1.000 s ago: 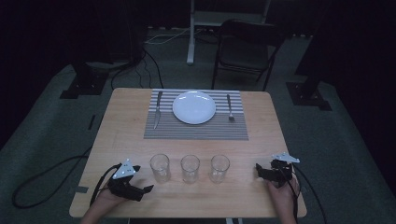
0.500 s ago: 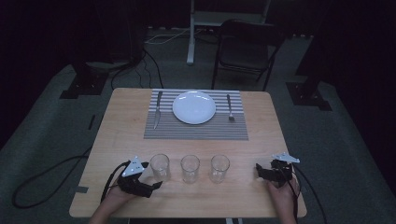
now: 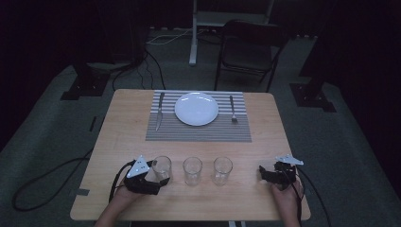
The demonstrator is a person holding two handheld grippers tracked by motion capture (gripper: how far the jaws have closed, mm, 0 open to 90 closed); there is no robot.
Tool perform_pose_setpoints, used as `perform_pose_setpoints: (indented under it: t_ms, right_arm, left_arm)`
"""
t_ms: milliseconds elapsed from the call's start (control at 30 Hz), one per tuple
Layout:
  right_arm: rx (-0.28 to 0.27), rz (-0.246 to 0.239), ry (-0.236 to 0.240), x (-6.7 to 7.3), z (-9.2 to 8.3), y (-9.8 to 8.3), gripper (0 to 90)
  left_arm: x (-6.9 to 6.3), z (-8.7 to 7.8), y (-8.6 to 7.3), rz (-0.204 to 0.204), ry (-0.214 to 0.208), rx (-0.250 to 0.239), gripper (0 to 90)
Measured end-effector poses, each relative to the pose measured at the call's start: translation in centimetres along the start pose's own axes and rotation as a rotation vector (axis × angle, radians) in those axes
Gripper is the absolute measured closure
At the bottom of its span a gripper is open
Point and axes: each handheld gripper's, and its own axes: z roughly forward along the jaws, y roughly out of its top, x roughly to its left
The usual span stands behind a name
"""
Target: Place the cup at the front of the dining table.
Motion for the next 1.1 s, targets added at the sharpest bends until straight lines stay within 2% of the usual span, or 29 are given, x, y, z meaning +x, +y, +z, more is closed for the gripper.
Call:
perform_pose_setpoints:
  t_ms: [67, 200, 233, 300, 367, 400, 533, 633, 800, 967, 1100]
  right_arm:
    - [0.000, 0.000, 0.000, 0.0, 0.0, 0.0, 12.7]
    - [0.000, -0.001, 0.000, 0.0, 0.0, 0.0, 12.7]
    - [0.000, 0.000, 0.000, 0.0, 0.0, 0.0, 12.7]
    - [0.000, -0.001, 0.000, 0.0, 0.0, 0.0, 12.7]
    - [0.000, -0.001, 0.000, 0.0, 0.0, 0.0, 12.7]
    - [0.000, 0.000, 0.000, 0.0, 0.0, 0.0, 12.8]
    - [0.000, 0.000, -0.001, 0.0, 0.0, 0.0, 12.8]
    - [0.000, 0.000, -0.001, 0.0, 0.0, 0.0, 12.8]
    - [0.000, 0.000, -0.001, 0.0, 0.0, 0.0, 12.8]
    - [0.000, 0.000, -0.001, 0.0, 0.0, 0.0, 12.8]
    - [-0.001, 0.000, -0.001, 0.0, 0.0, 0.0, 12.8]
  left_arm:
    - [0.0, 0.0, 0.1, 0.001, 0.002, -0.014, 14.9]
    - [-0.1, 0.0, 0.2, 0.008, 0.032, -0.060, 16.8]
    - [-0.1, 0.0, 0.2, 0.012, 0.034, -0.066, 21.6]
    - [-0.2, 0.1, 0.2, 0.022, 0.041, -0.088, 23.2]
    - [-0.3, 0.3, 0.2, 0.029, 0.043, -0.096, 27.4]
    - [-0.5, 0.4, 0.2, 0.039, 0.056, -0.099, 27.4]
    - [-0.7, 0.7, 0.2, 0.035, 0.073, -0.116, 29.0]
    - [-0.7, 0.8, 0.2, 0.020, 0.072, -0.121, 29.2]
    - [-1.1, 0.7, 0.4, 0.021, 0.110, -0.112, 29.6]
    - [-0.8, 0.3, 0.8, 0.006, 0.149, -0.104, 29.5]
    - [-0.4, 0.0, 1.3, -0.017, 0.159, -0.106, 29.5]
